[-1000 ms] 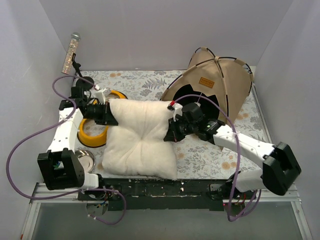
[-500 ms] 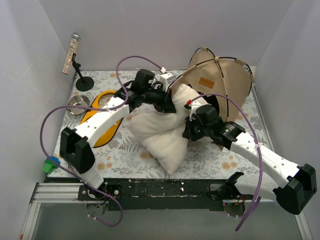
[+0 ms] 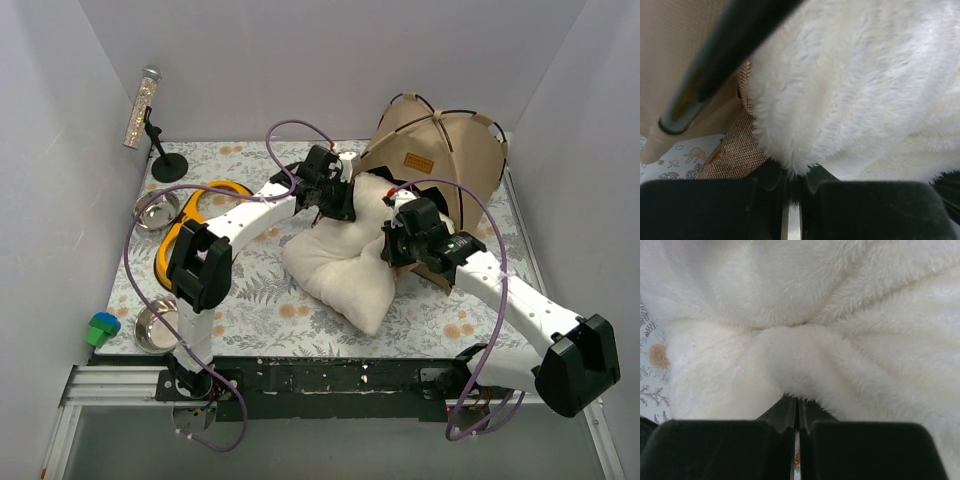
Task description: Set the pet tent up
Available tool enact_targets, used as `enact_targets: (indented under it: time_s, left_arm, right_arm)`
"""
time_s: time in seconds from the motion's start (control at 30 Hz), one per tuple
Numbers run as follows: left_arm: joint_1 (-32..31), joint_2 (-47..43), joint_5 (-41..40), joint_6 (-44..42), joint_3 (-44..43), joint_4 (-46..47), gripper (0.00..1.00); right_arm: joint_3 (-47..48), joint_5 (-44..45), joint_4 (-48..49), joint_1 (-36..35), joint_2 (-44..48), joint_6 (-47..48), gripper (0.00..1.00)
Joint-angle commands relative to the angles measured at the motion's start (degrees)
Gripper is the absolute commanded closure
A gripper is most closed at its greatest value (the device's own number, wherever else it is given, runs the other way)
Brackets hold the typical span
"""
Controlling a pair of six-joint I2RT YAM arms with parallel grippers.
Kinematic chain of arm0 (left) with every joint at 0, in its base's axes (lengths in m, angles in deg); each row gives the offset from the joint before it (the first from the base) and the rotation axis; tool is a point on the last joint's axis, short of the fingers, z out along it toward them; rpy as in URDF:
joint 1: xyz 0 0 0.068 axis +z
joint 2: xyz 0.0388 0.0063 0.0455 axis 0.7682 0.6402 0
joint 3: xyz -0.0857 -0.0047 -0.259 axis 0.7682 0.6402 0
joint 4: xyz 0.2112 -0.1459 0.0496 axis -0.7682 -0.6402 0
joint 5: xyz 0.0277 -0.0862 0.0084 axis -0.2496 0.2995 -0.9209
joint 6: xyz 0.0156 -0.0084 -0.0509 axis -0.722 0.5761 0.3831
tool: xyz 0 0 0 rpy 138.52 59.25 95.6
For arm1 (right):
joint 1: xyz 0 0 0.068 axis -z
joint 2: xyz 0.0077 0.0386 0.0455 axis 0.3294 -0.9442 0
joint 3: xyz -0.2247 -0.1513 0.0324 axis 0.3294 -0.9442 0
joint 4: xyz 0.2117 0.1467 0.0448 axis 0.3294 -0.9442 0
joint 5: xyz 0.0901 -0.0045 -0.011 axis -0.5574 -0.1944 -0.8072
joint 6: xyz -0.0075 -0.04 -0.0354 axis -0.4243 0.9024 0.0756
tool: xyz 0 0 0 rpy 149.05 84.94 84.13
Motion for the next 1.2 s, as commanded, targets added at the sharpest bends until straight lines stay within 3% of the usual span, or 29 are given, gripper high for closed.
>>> enact_targets:
  time_s: [0.0, 0.13, 0.4, 0.53, 0.67, 0.83, 1.03, 1.17]
  left_arm:
    - [-0.45, 0.15, -3.07, 1.07, -1.47, -4.72, 1.0]
    - [-0.45, -4.05, -4.56, 1.33, 2.91, 0.18, 1.0]
    - [-0.98, -8.29, -4.91, 2.65, 8.11, 2.84, 1.0]
    - [-1.16, -5.92, -4.91, 2.82, 7.32, 1.52, 1.0]
    - [-1.16, -5.56, -3.77, 2.47, 6.0, 2.31, 1.0]
    - [-1.51, -6.61, -1.23, 1.16, 5.12, 5.03, 1.0]
    - [-2.47, -7.85, 3.35, -4.37, 2.23, 11.44, 0.96]
    - [-3.44, -4.87, 1.51, -7.81, -1.29, 11.98, 0.95]
  right_arm:
    - [6.54, 8.31, 10.6, -0.06, -3.58, 0.57, 0.99]
    - [6.98, 14.67, 14.89, 0.38, -5.35, 6.62, 0.99]
    - [15.85, 8.43, 15.43, -1.46, -12.2, 12.95, 0.99]
    - [17.01, 10.11, 13.15, -0.68, -15.89, 9.9, 0.99]
    - [13.06, 5.8, 9.72, 5.29, -19.32, 5.06, 0.99]
    - [11.63, 3.34, 6.65, 9.87, -20.39, 5.66, 0.98]
    - [16.92, -11.15, 3.91, 6.55, -10.47, 9.26, 0.54]
    - [16.56, -12.56, 1.56, 3.63, -5.71, 11.73, 0.43]
